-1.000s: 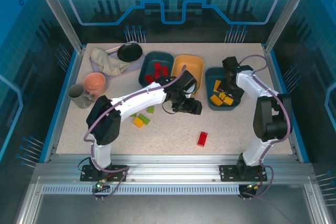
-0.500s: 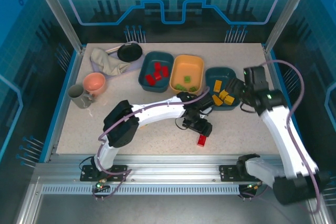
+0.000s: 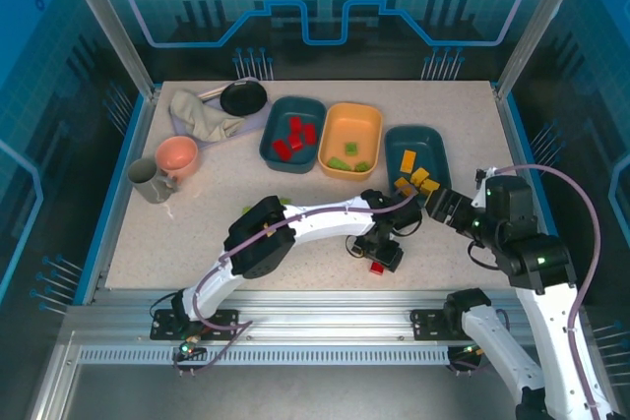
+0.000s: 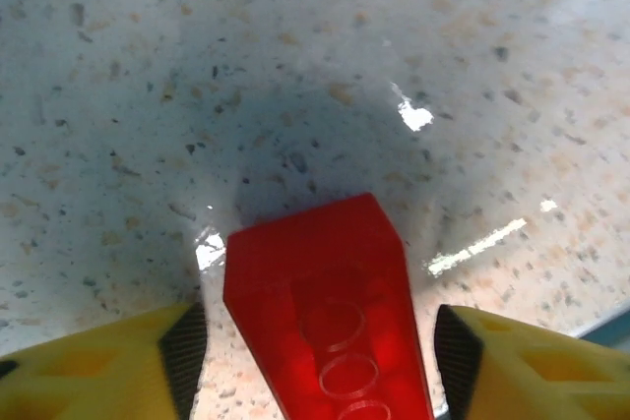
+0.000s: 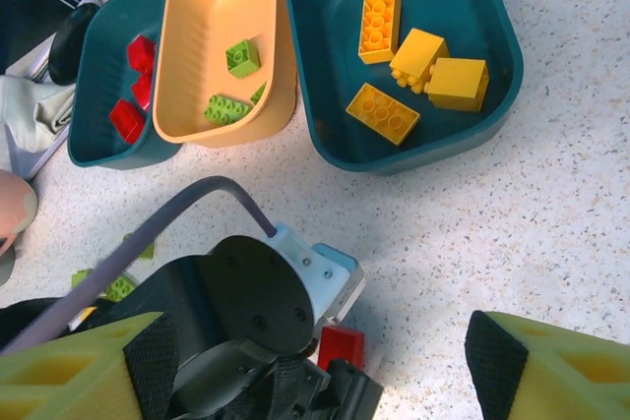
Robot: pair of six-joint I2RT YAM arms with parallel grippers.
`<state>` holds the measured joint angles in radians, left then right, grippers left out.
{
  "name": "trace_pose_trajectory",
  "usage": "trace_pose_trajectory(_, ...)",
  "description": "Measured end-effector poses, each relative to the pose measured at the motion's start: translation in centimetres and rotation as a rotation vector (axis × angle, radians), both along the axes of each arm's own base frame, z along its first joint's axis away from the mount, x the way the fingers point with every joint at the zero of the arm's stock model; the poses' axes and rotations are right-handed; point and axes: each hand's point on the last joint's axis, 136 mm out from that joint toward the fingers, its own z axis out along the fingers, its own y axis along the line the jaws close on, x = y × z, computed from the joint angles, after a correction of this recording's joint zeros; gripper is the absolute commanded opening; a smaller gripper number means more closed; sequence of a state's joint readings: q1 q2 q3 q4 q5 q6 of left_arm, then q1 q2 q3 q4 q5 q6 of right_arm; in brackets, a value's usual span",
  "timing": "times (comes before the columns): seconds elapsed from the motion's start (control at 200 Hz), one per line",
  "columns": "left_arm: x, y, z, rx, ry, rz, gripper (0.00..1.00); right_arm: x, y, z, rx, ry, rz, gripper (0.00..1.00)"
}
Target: Sort the legos into containers by color
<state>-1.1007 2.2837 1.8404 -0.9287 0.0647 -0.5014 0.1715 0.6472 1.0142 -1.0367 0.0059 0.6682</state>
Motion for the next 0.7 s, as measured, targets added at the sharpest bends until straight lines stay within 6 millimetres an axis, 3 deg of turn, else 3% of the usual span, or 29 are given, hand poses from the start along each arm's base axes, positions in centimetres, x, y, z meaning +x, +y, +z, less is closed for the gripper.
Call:
trace_pose_trajectory(0.235, 0.8, -0.4, 0.2, 0.012, -0.031, 0.023, 0.3, 0.5, 0.5, -0.4, 0.002, 0.021, 0.03, 0.78)
trace_pose_trajectory(0.47, 2.3, 0.6, 0.5, 0.048, -0.09, 0.046, 0.28, 1.4, 1.2, -0.7, 0.0, 0.036, 0.07, 0.77)
trace_pose_trajectory(0.59, 5.0, 2.2, 2.5, 0.031, -0.118, 0.127, 0.28, 2.5, 2.3, -0.3, 0.024, 0.015, 0.128, 0.77)
trace_pose_trajectory(0.7, 9.8, 5.5, 6.8, -0.026, -0.167, 0.258, 0.3, 4.1, 4.4, 0.5, 0.088, -0.021, 0.212, 0.77)
